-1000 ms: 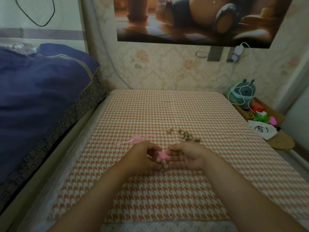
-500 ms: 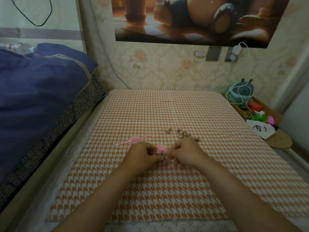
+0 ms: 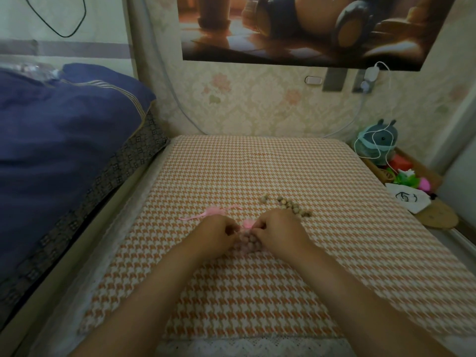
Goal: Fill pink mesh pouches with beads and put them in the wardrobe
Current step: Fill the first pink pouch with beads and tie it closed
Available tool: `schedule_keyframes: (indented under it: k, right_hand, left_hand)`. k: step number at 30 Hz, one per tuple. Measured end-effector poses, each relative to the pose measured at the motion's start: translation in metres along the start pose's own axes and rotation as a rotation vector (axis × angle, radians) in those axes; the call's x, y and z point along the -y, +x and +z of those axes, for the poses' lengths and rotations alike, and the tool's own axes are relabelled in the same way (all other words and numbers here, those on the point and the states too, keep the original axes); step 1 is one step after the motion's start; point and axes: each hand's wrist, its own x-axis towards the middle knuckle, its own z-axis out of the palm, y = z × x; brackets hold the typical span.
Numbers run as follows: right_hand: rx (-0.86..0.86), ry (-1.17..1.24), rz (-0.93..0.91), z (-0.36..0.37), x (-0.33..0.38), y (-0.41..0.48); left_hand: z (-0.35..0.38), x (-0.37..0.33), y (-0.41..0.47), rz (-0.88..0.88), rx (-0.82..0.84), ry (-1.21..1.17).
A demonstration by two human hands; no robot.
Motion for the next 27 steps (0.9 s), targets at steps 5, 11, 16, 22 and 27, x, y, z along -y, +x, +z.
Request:
schedule_keyframes:
  k: [5,11,16,22,27]
  right_hand:
    - [0.013,0.012,0.062,0.006,0.001,0.006]
    - [0.014,0.076,0.061,0.007,-0.004,0.006]
    - [0.002,0.119,0.069,0.011,-0.007,0.008]
    - [0.032,0.209,0.098,0.009,-0.011,0.009]
    - [0.143,0.265,0.078,-0.001,-0.015,0.007]
  left_hand:
    - [-0.002,0.007,0.003,-0.03,-0.085,0.114]
    - [0.009,0.007,0.006,0.165,-0.226,-0.064]
    - [0.026,0.001,0.007,0.214,-0.327,-0.23]
    - [0.034,-0.002,0.013,-0.007,-0.251,-0.603]
    - [0.032,-0.001,0.014,-0.086,-0.221,-0.726]
